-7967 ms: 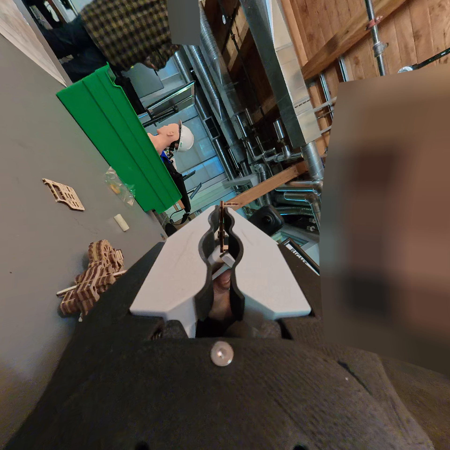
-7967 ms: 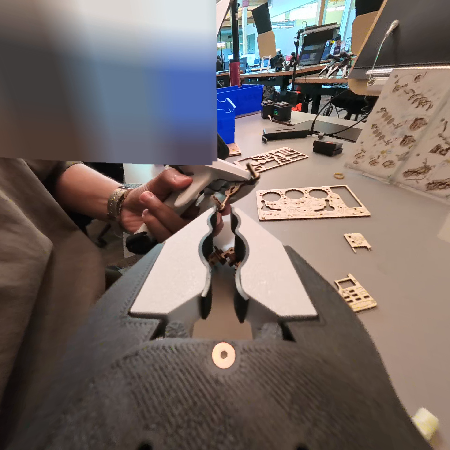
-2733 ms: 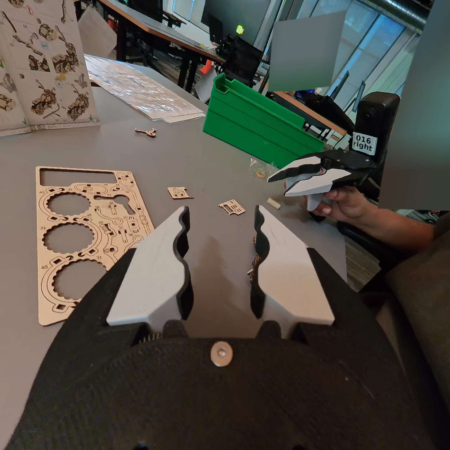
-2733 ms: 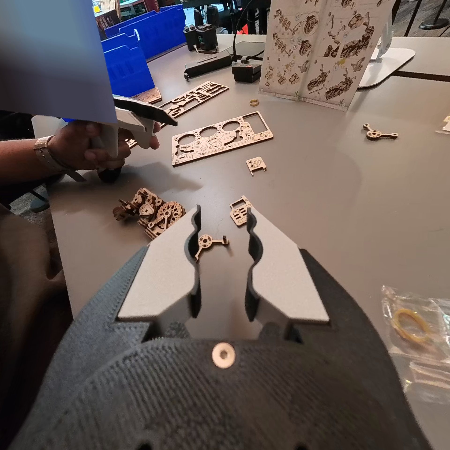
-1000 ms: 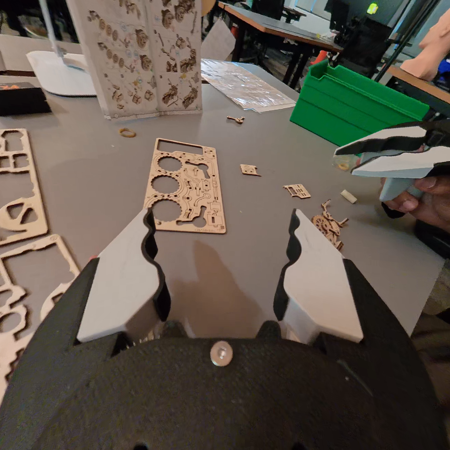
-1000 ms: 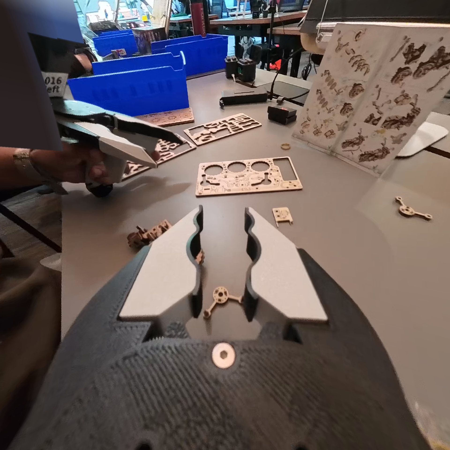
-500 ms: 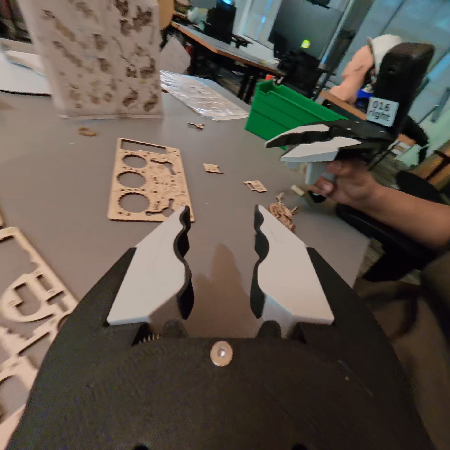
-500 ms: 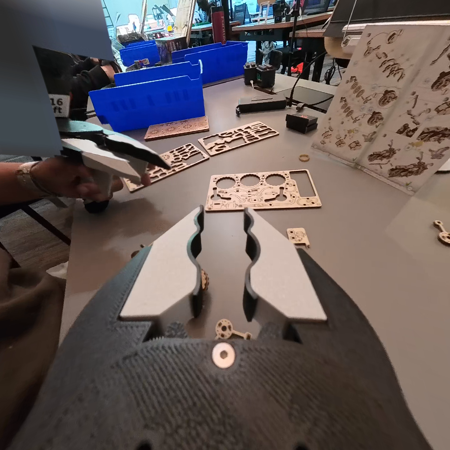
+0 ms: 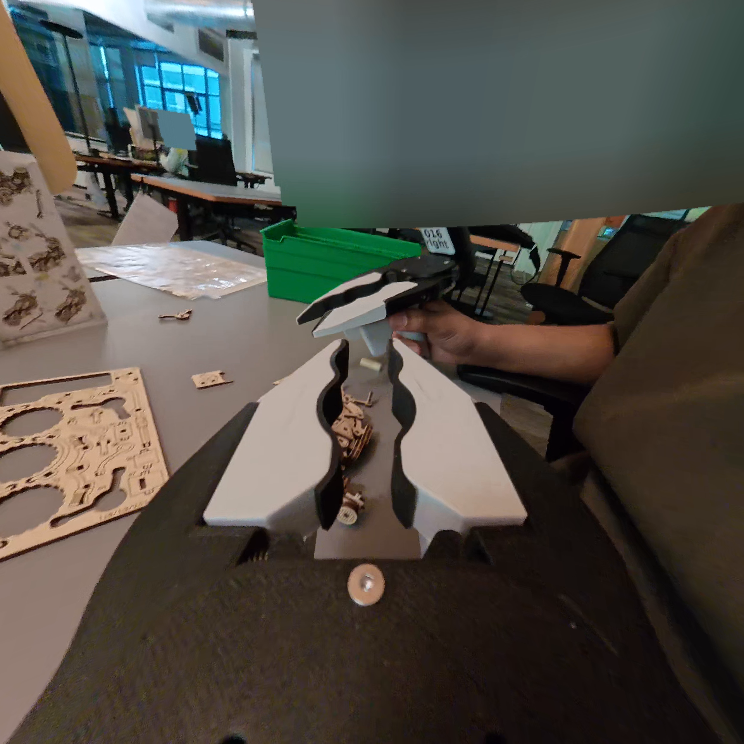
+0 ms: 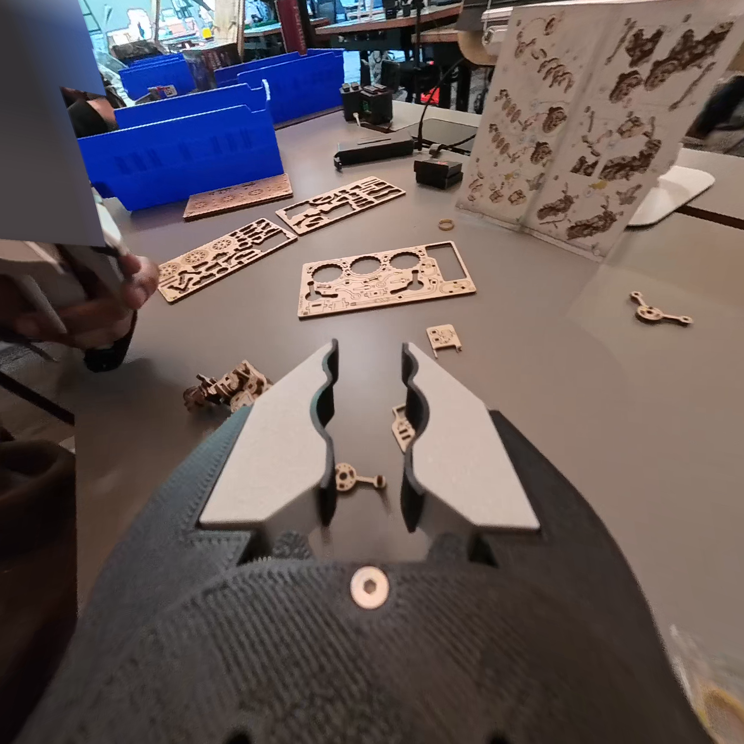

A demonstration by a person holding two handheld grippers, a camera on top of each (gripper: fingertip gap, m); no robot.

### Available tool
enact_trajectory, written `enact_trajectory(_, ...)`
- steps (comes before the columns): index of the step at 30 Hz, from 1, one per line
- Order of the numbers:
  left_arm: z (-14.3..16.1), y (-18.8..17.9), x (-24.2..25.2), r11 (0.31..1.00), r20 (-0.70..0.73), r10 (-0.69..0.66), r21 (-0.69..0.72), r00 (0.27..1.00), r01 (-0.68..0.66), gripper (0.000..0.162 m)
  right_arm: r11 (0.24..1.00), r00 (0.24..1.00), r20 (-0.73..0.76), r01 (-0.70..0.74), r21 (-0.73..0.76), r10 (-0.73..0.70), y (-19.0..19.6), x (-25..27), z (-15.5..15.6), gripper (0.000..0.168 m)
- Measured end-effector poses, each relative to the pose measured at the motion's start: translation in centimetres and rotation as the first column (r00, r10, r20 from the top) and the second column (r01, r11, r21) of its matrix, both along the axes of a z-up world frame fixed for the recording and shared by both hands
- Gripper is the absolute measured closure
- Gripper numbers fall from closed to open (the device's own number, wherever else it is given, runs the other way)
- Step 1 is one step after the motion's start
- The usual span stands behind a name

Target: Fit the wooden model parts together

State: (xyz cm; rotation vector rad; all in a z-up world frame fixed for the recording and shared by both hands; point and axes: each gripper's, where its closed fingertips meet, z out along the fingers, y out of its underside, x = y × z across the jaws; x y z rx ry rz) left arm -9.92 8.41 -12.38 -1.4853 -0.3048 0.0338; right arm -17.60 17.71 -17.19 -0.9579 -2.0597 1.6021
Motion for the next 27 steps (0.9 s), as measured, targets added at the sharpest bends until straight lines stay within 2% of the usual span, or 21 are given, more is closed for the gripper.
enact_trajectory(5,1.1,-0.1,0.3,0.994,0.096,-0.074,0.084,0.993,0.066,0.139,0.998,0.998,-0.005,0.06,0.0,-0.06,1.6,0.3,0.1,0.138)
enact_trajectory(10,1.6,-0.1,0.5,0.995,0.02,-0.051,0.088,0.999,0.049,0.139,0.998,0.998,0.006,0.067,-0.014,-0.067,1.9,0.1,0.0,0.138)
enact_trajectory(27,0.4,-0.3,-0.8,0.999,-0.058,-0.007,0.032,0.998,0.009,0.136,0.997,0.998,0.051,0.046,-0.055,-0.044,1.7,-0.5,-0.3,0.138)
